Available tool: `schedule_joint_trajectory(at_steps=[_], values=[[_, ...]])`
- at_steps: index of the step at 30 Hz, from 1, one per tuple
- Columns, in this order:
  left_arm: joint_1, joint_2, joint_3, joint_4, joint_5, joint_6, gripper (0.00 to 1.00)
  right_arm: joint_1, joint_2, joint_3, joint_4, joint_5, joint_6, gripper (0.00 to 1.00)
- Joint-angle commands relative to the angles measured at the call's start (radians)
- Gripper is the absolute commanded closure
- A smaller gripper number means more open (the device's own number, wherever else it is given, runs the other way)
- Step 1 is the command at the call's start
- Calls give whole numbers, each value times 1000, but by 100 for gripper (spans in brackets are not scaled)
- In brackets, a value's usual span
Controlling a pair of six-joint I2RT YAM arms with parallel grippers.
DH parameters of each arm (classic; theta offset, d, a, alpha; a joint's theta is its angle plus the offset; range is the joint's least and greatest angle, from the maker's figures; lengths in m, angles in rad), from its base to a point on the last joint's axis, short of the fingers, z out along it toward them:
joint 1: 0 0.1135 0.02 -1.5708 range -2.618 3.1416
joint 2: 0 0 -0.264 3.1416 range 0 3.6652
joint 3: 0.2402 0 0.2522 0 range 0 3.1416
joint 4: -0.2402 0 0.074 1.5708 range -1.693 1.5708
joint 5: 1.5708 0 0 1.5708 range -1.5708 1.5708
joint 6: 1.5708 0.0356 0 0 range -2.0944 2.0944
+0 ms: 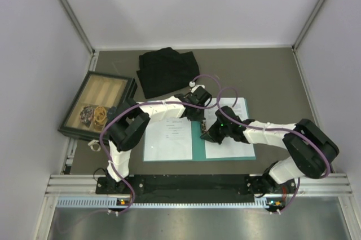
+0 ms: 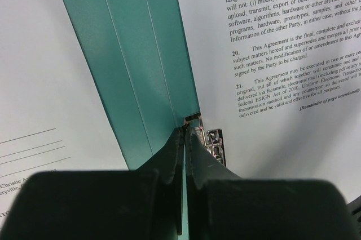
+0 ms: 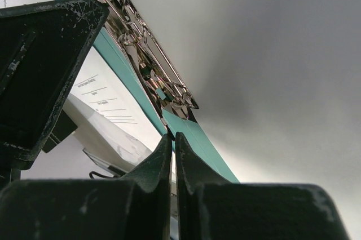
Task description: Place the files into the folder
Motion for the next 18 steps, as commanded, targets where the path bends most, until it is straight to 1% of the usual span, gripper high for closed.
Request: schedule_joint_trajectory(at_steps=[1,9,18], values=[[10,51,-58,-75,-44,57,100,-20,55,-39,-144,77,-53,100],[10,57,-66,-75,-52,52,100,-42,55,-68,-139,72,-67,100],[10,57,-73,-85,-48,23,100,-42,99,-46,-148,94,-84,100]])
